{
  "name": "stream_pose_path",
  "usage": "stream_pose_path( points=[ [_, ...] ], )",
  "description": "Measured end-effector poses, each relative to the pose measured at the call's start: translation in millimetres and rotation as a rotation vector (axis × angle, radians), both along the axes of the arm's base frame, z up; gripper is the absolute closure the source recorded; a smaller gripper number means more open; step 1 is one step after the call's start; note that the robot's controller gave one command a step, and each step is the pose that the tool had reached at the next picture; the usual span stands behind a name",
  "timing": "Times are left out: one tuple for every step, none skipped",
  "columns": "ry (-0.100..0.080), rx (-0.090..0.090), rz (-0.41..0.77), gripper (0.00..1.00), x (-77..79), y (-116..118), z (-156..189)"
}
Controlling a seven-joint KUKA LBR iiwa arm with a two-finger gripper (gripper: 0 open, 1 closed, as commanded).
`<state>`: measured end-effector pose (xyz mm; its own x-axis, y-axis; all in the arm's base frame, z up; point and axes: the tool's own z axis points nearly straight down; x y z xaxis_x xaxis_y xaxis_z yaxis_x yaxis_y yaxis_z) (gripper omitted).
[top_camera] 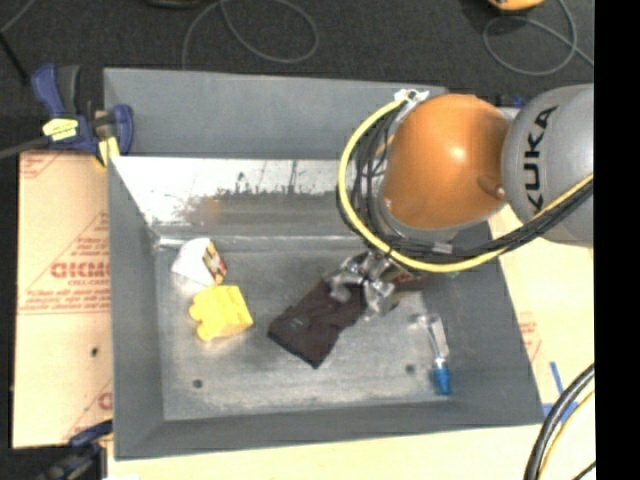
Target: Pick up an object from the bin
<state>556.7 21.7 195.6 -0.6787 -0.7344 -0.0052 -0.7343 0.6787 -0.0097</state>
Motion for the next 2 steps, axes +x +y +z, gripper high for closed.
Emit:
stream_pose_path(
  points=[
    [0.000,0.001,-0.001,1.00,-0.1,0.2,-0.1],
    [0.007,0.001,-0.011,1.00,-3.2,-8.7,39.2]
  ],
)
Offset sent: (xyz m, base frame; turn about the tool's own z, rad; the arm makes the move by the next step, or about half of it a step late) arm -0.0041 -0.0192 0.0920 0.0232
